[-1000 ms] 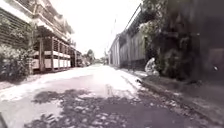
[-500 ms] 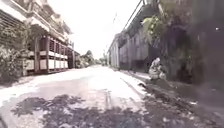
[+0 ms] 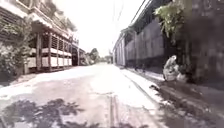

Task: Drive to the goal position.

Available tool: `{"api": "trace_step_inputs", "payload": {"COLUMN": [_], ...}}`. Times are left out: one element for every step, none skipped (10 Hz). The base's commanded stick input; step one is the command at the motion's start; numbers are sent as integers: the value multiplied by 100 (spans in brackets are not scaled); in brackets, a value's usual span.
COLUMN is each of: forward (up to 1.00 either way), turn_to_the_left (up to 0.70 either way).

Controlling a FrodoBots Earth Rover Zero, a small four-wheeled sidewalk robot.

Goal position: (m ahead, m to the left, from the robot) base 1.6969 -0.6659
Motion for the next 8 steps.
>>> {"api": "trace_step_inputs", "payload": {"forward": [85,85,85,85,85,85,85,85], "turn_to_the_left": [0,0,0,0,13,27,22,0]}}
